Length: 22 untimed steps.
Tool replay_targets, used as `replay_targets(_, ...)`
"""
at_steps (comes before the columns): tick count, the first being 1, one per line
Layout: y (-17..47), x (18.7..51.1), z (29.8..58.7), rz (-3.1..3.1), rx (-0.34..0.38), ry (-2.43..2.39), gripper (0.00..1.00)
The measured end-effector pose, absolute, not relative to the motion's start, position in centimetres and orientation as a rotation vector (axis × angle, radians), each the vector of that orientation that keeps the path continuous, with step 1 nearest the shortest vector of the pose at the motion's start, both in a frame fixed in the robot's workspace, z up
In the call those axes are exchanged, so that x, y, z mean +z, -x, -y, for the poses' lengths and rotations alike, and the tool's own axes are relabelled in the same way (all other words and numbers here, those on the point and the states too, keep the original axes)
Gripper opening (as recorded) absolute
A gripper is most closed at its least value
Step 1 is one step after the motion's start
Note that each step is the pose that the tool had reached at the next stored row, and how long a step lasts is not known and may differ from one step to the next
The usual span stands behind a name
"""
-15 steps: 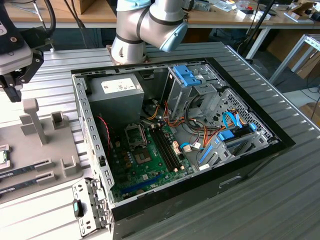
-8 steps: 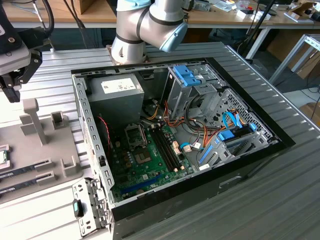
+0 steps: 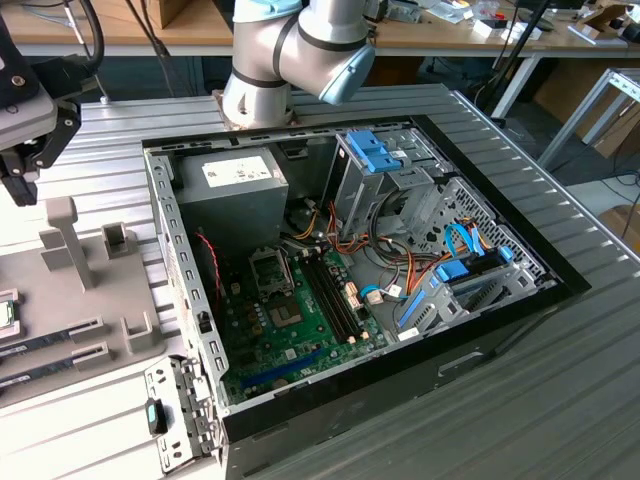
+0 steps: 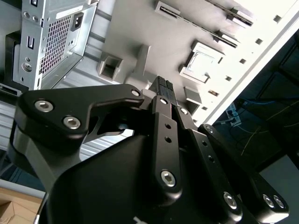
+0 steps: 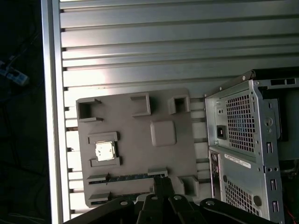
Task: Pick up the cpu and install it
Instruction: 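Reach for the cpu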
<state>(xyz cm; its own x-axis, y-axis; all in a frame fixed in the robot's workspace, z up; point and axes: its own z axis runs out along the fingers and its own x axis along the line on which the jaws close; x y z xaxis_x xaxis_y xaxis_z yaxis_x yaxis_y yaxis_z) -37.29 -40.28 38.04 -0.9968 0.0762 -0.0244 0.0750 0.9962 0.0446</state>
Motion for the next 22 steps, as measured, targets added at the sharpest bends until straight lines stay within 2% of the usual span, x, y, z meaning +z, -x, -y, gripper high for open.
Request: replay_targets(22,37.73,37.92,40.28,-3.112,0.068,-0.118,0.11)
